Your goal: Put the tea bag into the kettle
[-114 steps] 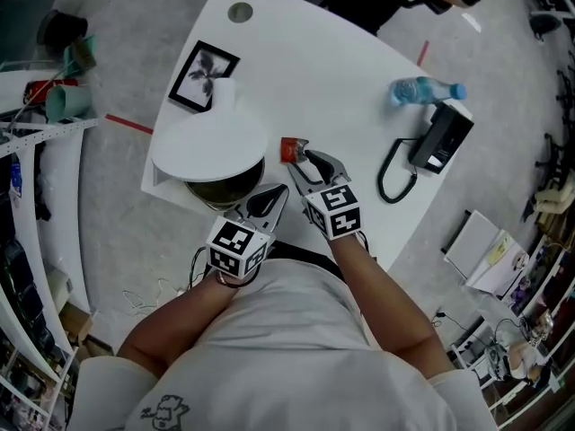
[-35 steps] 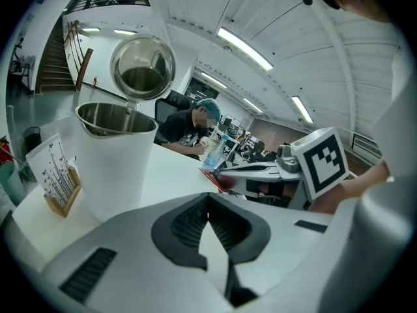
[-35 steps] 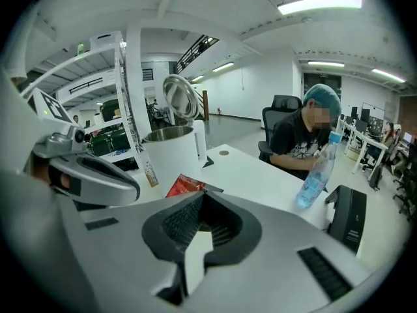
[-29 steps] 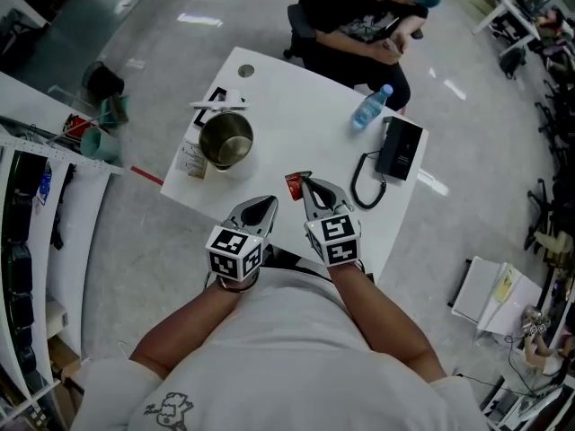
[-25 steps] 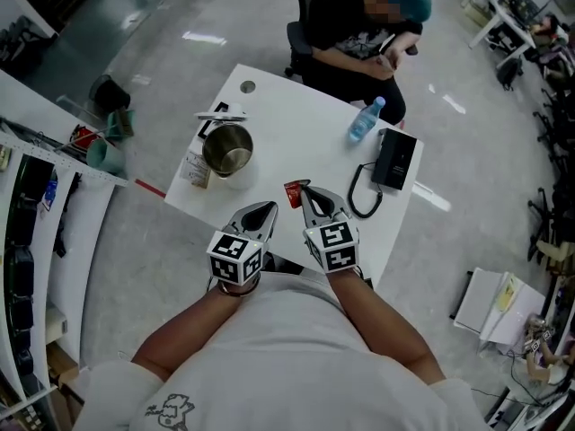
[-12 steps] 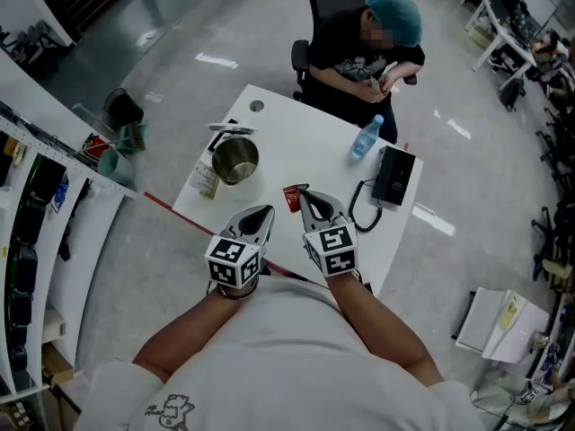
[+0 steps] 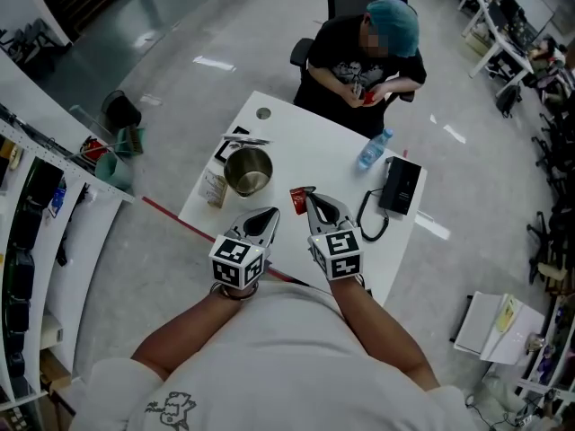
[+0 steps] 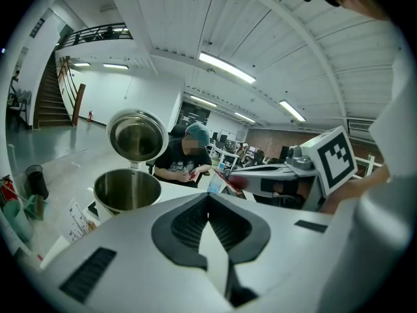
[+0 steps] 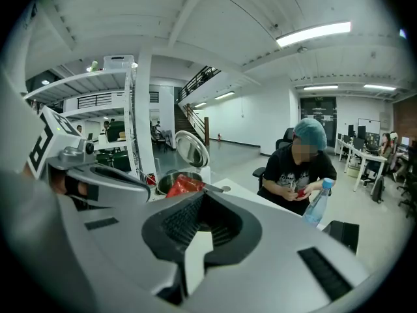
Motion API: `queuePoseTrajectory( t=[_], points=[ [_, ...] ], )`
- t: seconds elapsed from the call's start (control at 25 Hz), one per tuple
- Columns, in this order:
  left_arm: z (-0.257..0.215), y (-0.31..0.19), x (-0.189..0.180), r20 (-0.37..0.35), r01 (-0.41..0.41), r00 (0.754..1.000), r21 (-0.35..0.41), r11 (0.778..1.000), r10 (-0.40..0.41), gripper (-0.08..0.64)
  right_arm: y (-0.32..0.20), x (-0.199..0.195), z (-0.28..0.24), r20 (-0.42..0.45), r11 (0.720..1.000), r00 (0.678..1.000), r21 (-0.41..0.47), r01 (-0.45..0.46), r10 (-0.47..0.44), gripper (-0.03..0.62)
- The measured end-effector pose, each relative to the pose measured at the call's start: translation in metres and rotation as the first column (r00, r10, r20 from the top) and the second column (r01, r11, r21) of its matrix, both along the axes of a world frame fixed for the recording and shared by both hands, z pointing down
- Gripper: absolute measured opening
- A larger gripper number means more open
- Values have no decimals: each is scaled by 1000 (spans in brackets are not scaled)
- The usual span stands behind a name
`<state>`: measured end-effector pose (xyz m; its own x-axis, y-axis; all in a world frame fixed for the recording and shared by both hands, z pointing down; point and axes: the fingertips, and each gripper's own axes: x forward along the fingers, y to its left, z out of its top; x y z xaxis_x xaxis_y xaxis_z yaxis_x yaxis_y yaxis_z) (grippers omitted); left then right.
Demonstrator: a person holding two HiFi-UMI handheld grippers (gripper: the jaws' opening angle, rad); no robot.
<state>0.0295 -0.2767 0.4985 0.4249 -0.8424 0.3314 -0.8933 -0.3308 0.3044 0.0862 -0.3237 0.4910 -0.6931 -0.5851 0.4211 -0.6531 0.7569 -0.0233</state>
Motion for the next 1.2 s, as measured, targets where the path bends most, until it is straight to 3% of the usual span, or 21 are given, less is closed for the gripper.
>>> queuePoseTrajectory(
  t=[0.36, 0.84, 1.2],
  points=[
    [-9, -19, -57, -9, -98, 995, 9, 995, 98, 9, -9, -53, -2, -1, 995, 995, -11, -100, 100, 14],
    [-16, -42, -144, 18, -245, 969, 35, 969, 245, 9, -16, -133, -9, 18, 968, 968, 5, -249, 249, 14],
    [-7, -38, -179, -4, -311, 950, 18, 950, 311, 9, -8, -157, -4, -1, 941, 941, 3, -338, 338, 14]
  ],
)
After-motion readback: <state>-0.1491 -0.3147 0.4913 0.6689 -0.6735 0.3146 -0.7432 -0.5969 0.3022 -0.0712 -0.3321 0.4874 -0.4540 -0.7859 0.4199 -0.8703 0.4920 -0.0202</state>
